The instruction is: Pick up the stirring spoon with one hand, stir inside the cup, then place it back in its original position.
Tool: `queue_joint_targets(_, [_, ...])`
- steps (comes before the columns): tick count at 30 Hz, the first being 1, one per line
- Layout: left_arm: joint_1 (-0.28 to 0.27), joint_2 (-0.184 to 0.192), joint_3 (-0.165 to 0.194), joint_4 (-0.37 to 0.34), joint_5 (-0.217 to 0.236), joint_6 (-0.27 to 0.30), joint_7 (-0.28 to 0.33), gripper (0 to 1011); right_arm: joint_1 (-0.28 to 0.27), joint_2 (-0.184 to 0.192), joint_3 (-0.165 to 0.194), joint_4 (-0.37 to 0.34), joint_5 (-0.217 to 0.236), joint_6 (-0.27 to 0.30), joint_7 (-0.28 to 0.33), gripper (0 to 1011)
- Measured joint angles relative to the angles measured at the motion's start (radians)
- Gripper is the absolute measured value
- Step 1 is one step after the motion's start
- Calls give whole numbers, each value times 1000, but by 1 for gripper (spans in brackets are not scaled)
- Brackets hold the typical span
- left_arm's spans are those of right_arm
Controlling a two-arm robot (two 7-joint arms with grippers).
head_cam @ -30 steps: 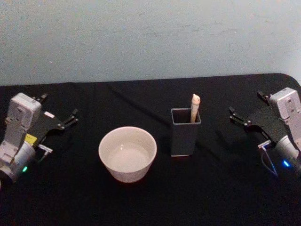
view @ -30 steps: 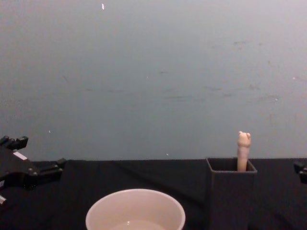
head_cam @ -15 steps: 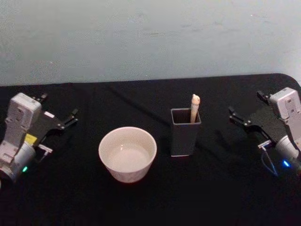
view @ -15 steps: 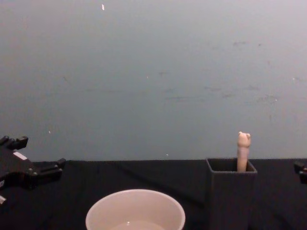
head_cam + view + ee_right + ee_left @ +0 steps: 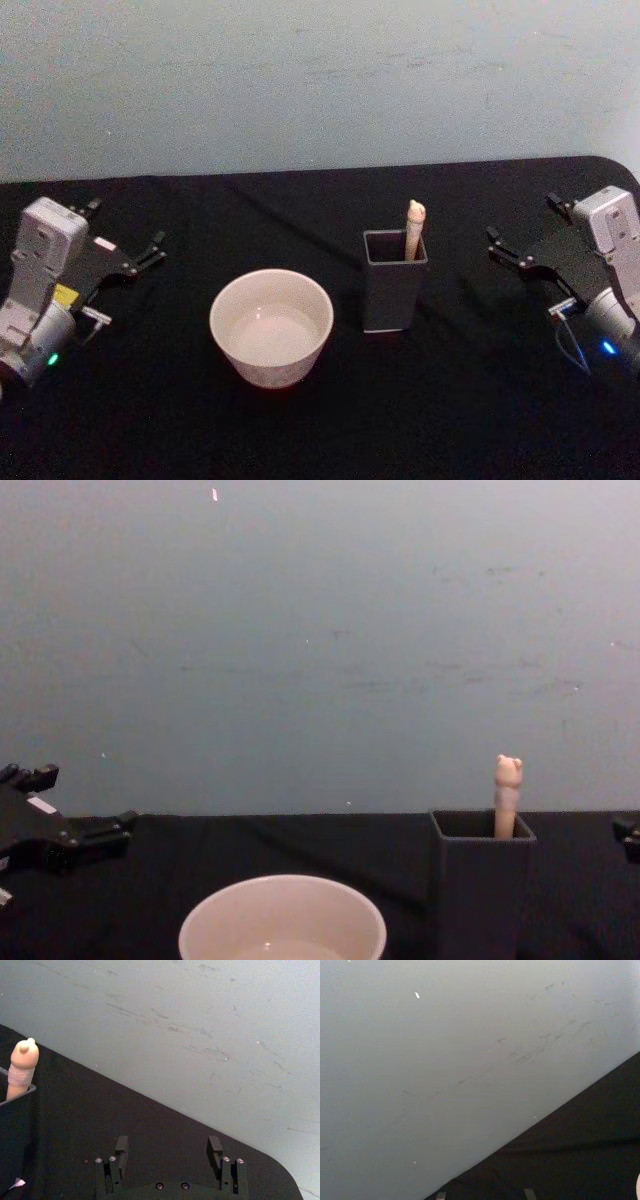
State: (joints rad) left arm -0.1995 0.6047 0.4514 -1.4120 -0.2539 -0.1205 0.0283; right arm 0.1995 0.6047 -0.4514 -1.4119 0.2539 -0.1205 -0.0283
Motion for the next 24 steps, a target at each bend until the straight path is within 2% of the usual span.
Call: queue_joint_targets(24, [0, 0, 0, 0, 0, 0, 0, 1001, 0, 0, 0, 0, 0, 0, 0, 1003])
